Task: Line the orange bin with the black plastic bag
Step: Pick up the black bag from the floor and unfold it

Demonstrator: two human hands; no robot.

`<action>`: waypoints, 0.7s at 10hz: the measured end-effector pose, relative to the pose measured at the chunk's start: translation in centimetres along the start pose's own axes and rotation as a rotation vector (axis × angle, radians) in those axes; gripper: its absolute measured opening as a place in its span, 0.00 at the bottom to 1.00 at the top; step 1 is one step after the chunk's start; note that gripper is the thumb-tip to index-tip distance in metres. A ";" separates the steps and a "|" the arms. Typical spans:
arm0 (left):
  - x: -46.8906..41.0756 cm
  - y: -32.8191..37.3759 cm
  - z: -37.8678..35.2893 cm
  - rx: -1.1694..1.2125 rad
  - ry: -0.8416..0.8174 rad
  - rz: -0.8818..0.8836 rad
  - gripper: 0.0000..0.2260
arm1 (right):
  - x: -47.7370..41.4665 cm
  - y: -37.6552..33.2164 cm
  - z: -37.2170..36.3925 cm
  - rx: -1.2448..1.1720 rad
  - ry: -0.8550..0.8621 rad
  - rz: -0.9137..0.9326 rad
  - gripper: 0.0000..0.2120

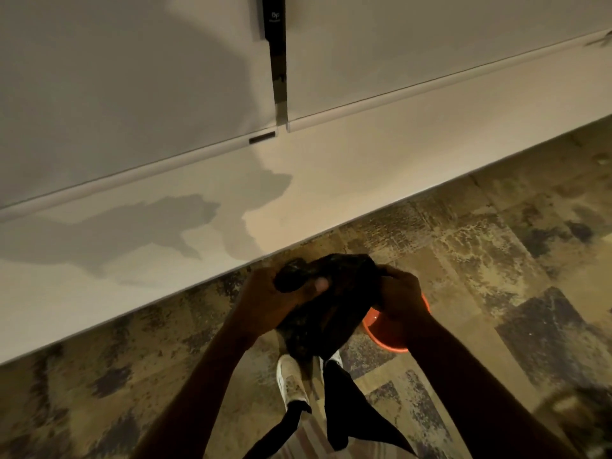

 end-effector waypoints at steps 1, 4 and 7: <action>0.9 -0.5 -0.7 -0.296 -0.114 -0.146 0.23 | 0.9 -0.6 0.3 -0.188 -0.191 -0.087 0.16; 1.0 -3.9 1.8 -0.381 0.345 0.130 0.26 | 1.1 3.0 2.3 -0.274 -0.078 -0.289 0.12; 1.7 -5.2 3.3 0.519 0.589 0.512 0.10 | 3.8 2.2 2.4 0.083 0.207 0.033 0.21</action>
Point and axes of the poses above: each hand's wrist, its own x-axis away from the middle knuckle, its own z-axis out of the back of the hand, y = z × x, the point moved 7 cm from there along -x, towards the middle knuckle, and after that the axes turned 15 degrees about x, right-handed, at the moved point
